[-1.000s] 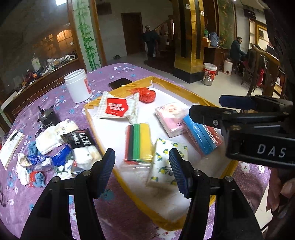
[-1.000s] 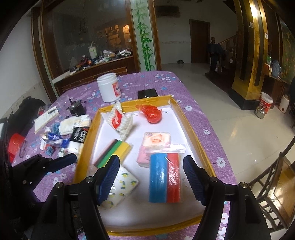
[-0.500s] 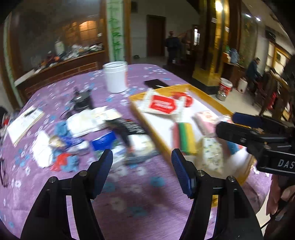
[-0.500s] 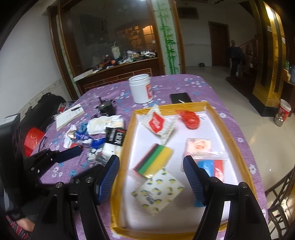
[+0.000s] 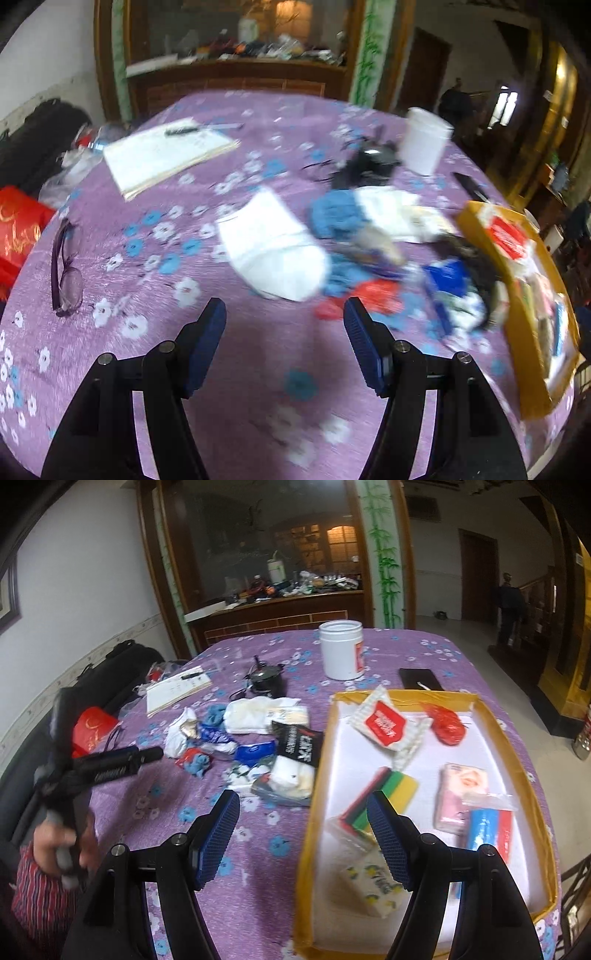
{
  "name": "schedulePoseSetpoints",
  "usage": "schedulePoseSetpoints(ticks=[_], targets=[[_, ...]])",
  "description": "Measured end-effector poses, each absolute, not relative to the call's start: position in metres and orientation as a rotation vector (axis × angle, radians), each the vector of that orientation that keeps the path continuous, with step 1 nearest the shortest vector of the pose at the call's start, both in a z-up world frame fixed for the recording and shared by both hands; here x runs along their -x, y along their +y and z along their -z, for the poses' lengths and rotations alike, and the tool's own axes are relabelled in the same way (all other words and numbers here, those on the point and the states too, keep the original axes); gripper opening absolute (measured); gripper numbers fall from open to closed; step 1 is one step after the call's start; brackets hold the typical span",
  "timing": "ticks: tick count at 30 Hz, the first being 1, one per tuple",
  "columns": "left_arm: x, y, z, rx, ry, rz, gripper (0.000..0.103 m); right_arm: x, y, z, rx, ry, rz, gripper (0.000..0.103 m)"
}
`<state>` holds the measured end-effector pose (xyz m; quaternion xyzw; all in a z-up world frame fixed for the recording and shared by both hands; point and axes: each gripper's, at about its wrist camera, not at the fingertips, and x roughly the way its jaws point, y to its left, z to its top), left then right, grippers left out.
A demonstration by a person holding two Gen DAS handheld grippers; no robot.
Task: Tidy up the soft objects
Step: 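Move the left tool to the white cloth bag while the right tool reaches the blue towel, then grasp the white cloth bag with the left tool while the right tool grasps the blue towel and red bag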
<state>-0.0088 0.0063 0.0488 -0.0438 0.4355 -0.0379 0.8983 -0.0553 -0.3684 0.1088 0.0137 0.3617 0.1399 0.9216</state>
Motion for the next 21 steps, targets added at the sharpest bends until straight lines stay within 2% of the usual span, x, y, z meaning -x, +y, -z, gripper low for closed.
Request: schedulePoseSetpoints(ticks=[6,16,18,19,20,21], targets=[[-0.033,0.031,-0.024,0.214,1.003,0.087,0.065,0.054,-0.36,-0.103,-0.016,0.761,-0.307,0.074],[-0.064,0.016,-0.019,0.181,0.986,0.101,0.065,0.047,-0.35,-0.101,-0.026,0.784,-0.341,0.074],[-0.06,0.015,-0.02,0.163,0.969,0.106,0.052,0.044,-0.344,-0.1,-0.027,0.794,-0.36,0.074],[-0.059,0.015,-0.02,0.168,0.963,0.122,0.029,0.041,-0.341,-0.098,-0.036,0.806,-0.376,0.074],[-0.057,0.015,-0.021,0.183,0.958,0.151,0.017,0.04,-0.338,-0.097,-0.041,0.816,-0.388,0.074],[-0.054,0.017,-0.023,0.188,0.952,0.148,0.016,0.037,-0.334,-0.096,-0.048,0.826,-0.403,0.074]])
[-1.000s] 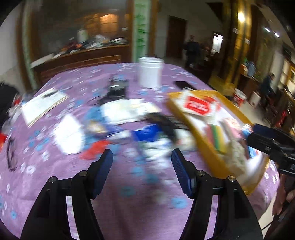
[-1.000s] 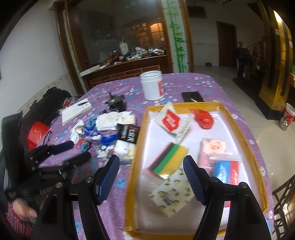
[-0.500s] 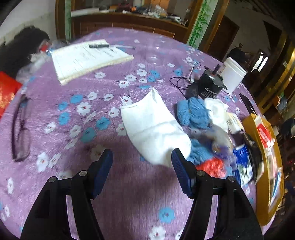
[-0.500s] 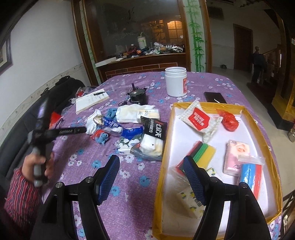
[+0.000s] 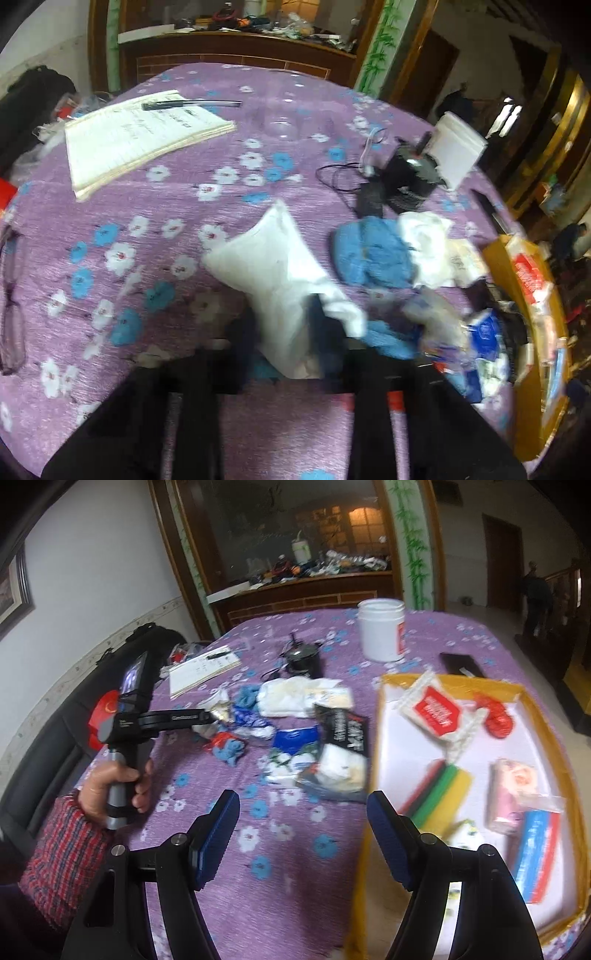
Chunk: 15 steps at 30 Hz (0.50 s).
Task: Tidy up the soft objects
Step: 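Grasp the white cloth bag with the left tool while the right tool grasps the blue towel and red bag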
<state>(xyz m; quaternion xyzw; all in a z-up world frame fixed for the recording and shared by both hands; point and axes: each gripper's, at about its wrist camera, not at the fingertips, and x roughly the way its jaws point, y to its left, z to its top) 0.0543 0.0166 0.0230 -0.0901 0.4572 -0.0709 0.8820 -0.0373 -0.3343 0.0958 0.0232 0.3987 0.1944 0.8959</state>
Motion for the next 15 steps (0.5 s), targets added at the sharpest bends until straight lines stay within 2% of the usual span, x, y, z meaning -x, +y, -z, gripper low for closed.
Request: schedulePoseSetpoints(ticks=[2,15], targets=[[-0.052,0.017,-0.025,0.175,0.945,0.137,0.009,0.032,-0.326,-0.094,-0.057,0.843,-0.431,0.074],[0.017,0.035,-0.027,0.209,0.917,0.2,0.009,-0.013,-0.248,-0.067,-0.045,0.965,-0.58,0.073]])
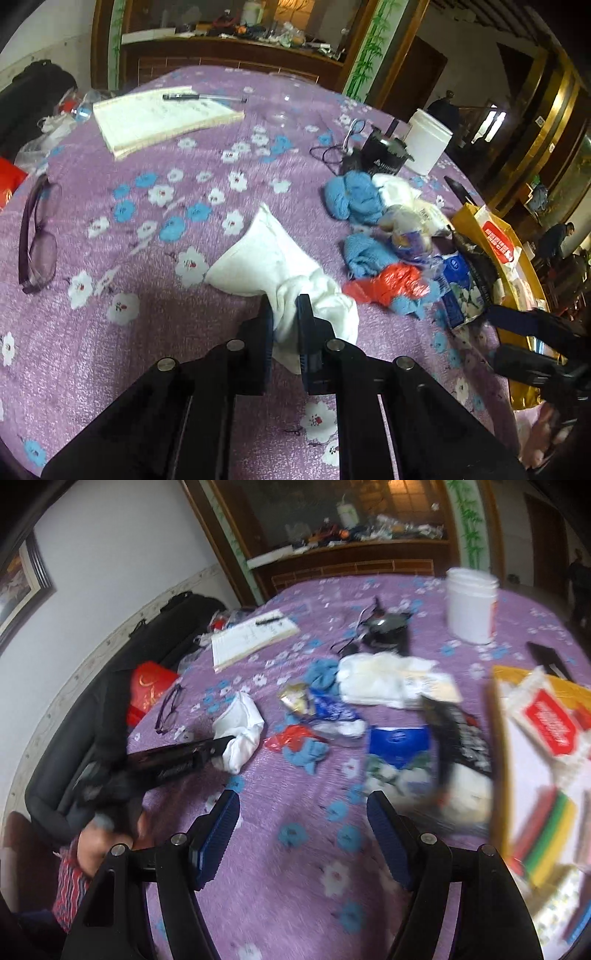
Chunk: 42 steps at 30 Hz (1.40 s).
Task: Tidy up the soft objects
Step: 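Grasp the white cloth bag with the left tool while the right tool grasps the blue towel and red bag, then carry the white cloth bag and blue towel over the tray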
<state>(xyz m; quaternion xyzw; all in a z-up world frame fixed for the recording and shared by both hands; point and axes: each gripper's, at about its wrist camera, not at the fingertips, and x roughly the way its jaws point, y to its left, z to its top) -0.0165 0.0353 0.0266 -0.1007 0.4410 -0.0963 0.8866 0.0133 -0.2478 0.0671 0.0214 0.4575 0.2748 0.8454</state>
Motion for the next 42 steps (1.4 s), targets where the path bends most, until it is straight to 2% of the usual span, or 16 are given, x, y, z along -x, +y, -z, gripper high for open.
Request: schedulePoseSetpoints(ticks=[9,12,13,14,15,17,18,25,27,28,29,32,42], targets=[[0.01,0.037,-0.02,0.234,0.927,0.202,0.01,-0.069,-0.211,-0.028,-0.071,1.069,-0.517,0.072],[0.009,0.039,-0.019,0.239,0.933,0.189,0.02,-0.081,-0.198,-0.022,-0.04,1.058,-0.499,0.068],[0.01,0.04,-0.019,0.241,0.931,0.181,0.025,-0.083,-0.194,-0.021,-0.011,1.04,-0.481,0.065],[0.01,0.04,-0.02,0.242,0.928,0.18,0.036,-0.084,-0.19,-0.019,0.013,1.035,-0.476,0.05],[0.011,0.04,-0.02,0.241,0.924,0.184,0.043,-0.083,-0.189,-0.018,0.019,1.037,-0.488,0.041],[0.012,0.036,-0.021,0.213,0.922,0.168,0.083,-0.076,-0.191,-0.021,0.044,1.004,-0.472,0.03],[0.013,0.033,-0.022,0.183,0.923,0.134,0.084,-0.072,-0.194,-0.024,0.026,1.001,-0.488,0.028],[0.012,0.02,-0.021,0.13,0.938,0.195,0.083,-0.033,-0.211,-0.043,0.011,0.929,-0.524,0.027],[0.011,0.014,-0.019,0.106,0.949,0.219,0.072,-0.023,-0.218,-0.046,-0.002,0.923,-0.535,0.027],[0.011,0.011,-0.02,0.091,0.945,0.225,0.055,-0.021,-0.219,-0.046,-0.012,0.925,-0.54,0.027],[0.012,0.009,-0.021,0.091,0.942,0.255,0.033,-0.018,-0.223,-0.046,-0.026,0.928,-0.542,0.027],[0.015,0.007,-0.022,0.11,0.939,0.293,0.017,-0.01,-0.234,-0.046,-0.066,0.93,-0.552,0.027],[0.051,-0.019,-0.04,0.145,0.909,0.392,0.014,0.011,-0.272,-0.052,-0.14,0.902,-0.539,0.028]])
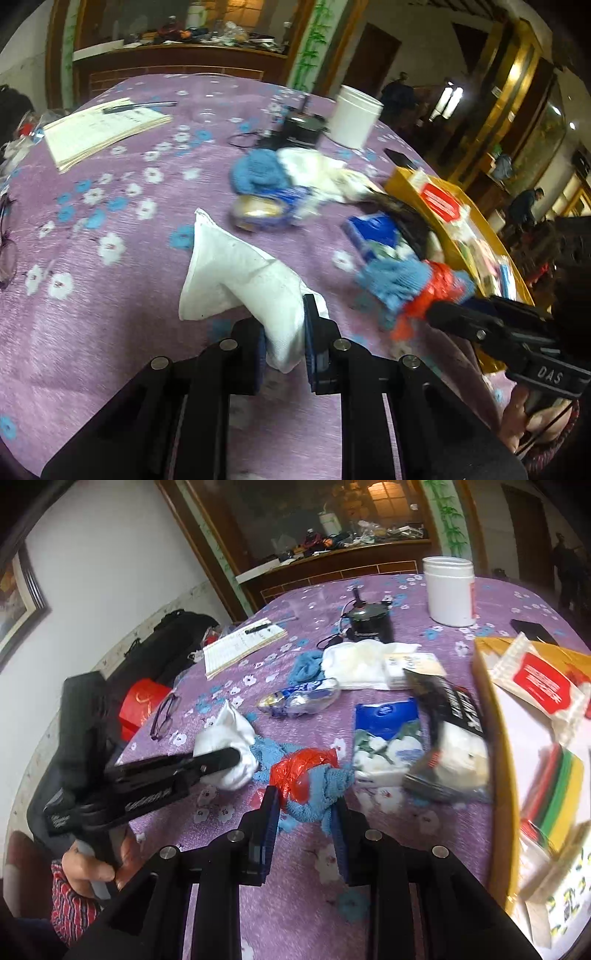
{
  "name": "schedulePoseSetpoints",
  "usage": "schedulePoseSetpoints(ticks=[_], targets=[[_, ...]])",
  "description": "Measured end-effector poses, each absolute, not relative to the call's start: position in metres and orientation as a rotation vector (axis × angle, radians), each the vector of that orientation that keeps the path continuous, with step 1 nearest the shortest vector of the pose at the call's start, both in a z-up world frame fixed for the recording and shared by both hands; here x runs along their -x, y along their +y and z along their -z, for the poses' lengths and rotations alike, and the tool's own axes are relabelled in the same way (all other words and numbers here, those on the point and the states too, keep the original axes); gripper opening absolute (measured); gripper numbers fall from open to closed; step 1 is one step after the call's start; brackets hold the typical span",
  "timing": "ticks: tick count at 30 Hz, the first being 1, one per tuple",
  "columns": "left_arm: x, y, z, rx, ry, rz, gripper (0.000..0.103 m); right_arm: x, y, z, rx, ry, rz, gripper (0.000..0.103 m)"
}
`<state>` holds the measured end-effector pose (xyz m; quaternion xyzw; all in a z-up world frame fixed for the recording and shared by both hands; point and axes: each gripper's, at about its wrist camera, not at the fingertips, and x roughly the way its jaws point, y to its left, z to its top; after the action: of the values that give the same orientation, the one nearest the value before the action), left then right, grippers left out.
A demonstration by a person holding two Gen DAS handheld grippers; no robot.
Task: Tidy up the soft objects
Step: 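Carry the white cloth bag and blue towel over the tray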
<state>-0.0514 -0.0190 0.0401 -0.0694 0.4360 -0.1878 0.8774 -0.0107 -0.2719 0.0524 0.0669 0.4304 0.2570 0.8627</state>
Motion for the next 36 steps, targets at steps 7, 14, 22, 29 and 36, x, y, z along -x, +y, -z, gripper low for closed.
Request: schedulePoseSetpoints(ticks=[7,14,22,29,36], targets=[[0.066,-0.062,-0.052,0.074,0.897,0.473,0.014,0.02,-0.298,-0.056,-0.187,0.88,-0.519,0.028],[0.067,-0.101,-0.067,0.039,0.891,0.547,0.014,0.024,-0.339,-0.068,-0.263,0.826,-0.476,0.028],[0.063,-0.156,-0.082,-0.002,0.885,0.631,0.014,0.026,-0.396,-0.077,-0.365,0.772,-0.4,0.028],[0.059,-0.201,-0.087,-0.028,0.898,0.688,0.014,0.031,-0.451,-0.085,-0.43,0.725,-0.315,0.028],[0.056,-0.245,-0.088,-0.059,0.912,0.727,0.014,0.035,-0.494,-0.092,-0.452,0.696,-0.237,0.028]])
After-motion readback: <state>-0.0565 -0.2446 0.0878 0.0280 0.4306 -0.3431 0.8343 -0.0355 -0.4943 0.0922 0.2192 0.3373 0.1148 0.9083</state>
